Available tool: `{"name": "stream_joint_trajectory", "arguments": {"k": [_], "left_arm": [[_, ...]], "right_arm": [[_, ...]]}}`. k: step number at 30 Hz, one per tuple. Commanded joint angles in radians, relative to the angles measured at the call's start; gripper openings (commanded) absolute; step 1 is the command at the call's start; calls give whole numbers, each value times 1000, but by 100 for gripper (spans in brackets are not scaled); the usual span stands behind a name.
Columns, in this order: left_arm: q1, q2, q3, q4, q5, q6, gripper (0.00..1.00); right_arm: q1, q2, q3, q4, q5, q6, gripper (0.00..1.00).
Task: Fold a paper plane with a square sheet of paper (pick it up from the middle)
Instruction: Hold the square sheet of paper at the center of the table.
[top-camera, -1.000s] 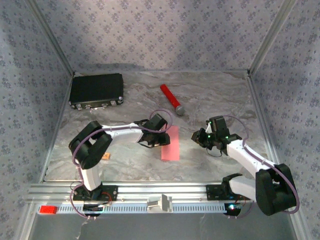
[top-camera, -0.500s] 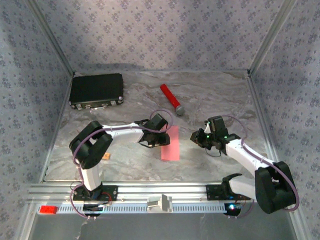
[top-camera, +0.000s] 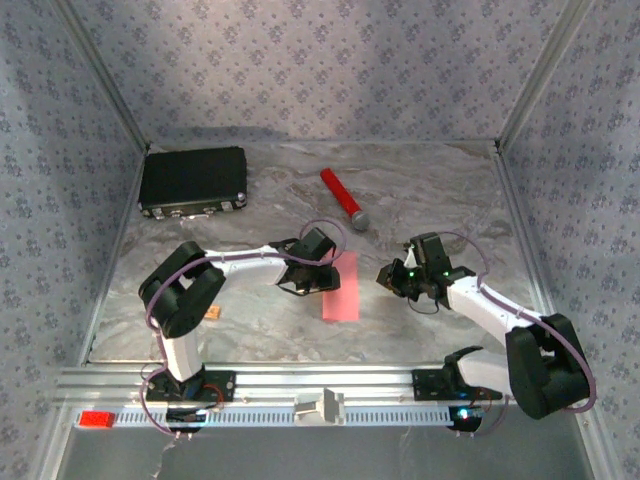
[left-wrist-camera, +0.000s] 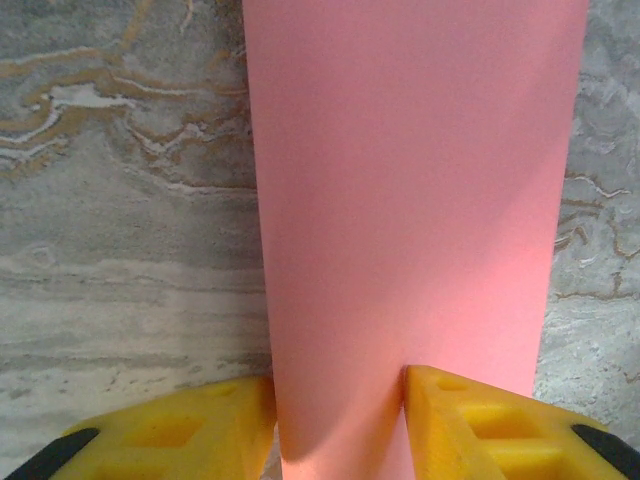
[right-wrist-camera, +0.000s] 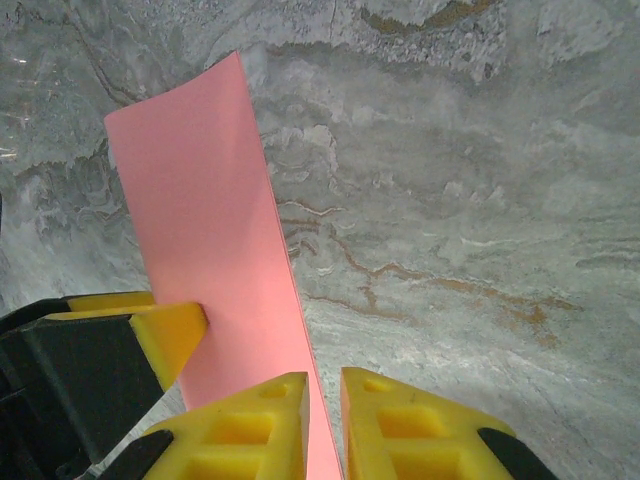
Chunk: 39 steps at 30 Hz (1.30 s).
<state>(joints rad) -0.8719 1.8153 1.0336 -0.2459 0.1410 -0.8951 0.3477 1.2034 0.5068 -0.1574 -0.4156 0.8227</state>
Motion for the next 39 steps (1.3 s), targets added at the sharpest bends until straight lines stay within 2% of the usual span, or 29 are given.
{"name": "stream_joint_trajectory", "arguments": {"k": [1, 11, 19, 23, 39], "left_arm": [[-6, 99, -37, -20, -55, 4, 42], [-8, 108, -29, -28, -52, 24, 42], [-7, 110, -29, -26, -53, 24, 42], [-7, 113, -29, -26, -53, 25, 42], [-8, 120, -24, -24, -49, 31, 42]], "right_arm": [[5, 11, 13, 6, -8, 10, 17], [25, 40, 27, 19, -15, 6, 17], [91, 163, 87, 88, -43, -4, 4], [113, 237, 120, 113, -43, -3, 1], [165, 381, 209, 127, -66, -20, 0]]}}
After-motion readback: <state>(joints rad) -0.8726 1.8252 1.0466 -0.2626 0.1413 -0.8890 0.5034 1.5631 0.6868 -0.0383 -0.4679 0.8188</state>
